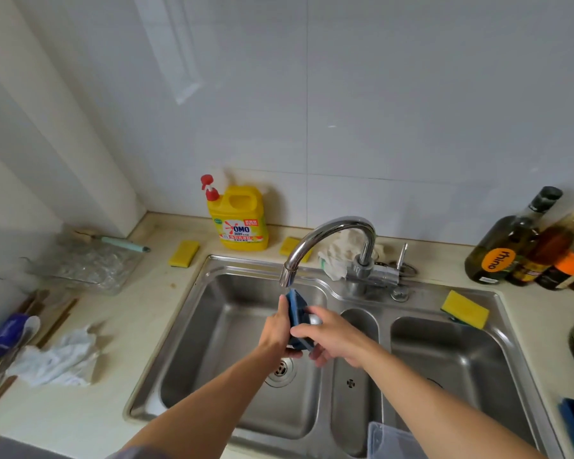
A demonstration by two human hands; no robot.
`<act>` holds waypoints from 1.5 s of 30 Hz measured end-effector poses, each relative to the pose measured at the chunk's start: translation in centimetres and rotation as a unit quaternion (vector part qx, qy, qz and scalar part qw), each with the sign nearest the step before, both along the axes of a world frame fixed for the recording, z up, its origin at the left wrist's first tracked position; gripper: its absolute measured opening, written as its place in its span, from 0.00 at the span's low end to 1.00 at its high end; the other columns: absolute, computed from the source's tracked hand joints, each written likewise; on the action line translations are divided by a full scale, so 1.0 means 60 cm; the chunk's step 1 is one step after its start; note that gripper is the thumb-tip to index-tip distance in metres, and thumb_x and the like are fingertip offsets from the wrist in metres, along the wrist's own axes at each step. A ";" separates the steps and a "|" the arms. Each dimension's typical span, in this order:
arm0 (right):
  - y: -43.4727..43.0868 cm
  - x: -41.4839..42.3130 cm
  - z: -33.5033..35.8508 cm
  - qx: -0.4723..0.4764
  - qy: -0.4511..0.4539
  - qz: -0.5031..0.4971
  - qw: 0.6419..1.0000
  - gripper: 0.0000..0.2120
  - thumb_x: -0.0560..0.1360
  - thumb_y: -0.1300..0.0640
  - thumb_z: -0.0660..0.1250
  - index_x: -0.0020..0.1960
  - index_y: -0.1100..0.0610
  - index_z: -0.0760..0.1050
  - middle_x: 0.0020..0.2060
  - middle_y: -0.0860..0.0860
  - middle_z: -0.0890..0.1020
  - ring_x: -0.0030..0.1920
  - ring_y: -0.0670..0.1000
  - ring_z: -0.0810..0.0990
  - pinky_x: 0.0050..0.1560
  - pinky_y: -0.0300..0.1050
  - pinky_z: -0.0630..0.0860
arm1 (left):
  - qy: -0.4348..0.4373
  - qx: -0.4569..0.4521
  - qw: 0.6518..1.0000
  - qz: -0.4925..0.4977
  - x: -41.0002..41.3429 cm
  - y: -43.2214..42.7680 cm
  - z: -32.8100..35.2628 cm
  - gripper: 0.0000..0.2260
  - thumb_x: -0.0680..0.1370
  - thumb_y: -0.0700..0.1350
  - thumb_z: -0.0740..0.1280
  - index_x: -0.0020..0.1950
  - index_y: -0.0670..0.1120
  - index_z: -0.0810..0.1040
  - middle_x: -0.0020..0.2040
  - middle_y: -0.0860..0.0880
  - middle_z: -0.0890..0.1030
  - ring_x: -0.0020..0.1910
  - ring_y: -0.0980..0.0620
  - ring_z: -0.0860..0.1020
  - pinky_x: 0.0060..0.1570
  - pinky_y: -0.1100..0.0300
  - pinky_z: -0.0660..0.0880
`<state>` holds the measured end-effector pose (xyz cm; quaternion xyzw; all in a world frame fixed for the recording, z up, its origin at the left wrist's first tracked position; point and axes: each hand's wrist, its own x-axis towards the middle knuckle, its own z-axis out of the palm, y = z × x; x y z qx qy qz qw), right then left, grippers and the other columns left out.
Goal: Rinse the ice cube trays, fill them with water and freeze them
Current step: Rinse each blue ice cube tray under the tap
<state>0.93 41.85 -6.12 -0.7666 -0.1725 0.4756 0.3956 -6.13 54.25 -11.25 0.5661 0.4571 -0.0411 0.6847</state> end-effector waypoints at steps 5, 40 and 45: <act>0.013 0.012 -0.004 0.004 0.000 0.001 1.000 0.25 0.64 0.39 0.71 0.60 0.42 0.74 0.46 0.52 0.86 0.32 0.49 0.83 0.35 0.45 0.82 | 0.013 0.003 1.000 0.001 0.015 0.010 -0.001 0.32 0.82 0.67 0.50 0.56 0.44 0.82 0.43 0.40 0.86 0.39 0.43 0.84 0.31 0.56 0.78; -0.204 -0.030 -0.124 -0.335 -0.156 -0.013 0.929 0.29 0.72 0.56 0.74 0.70 0.56 0.66 0.65 0.53 0.68 0.57 0.55 0.77 0.52 0.46 0.72 | -0.003 -0.096 0.989 -0.110 0.093 0.156 -0.080 0.26 0.79 0.69 0.58 0.59 0.48 0.80 0.50 0.44 0.86 0.48 0.43 0.83 0.46 0.51 0.79; -0.280 -0.080 -0.140 -0.346 -0.220 0.020 0.912 0.36 0.75 0.58 0.72 0.79 0.52 0.59 0.71 0.53 0.68 0.64 0.55 0.74 0.62 0.52 0.75 | -0.038 -0.104 0.988 -0.105 0.081 0.121 -0.066 0.22 0.82 0.62 0.57 0.64 0.47 0.76 0.55 0.41 0.84 0.51 0.41 0.83 0.39 0.52 0.79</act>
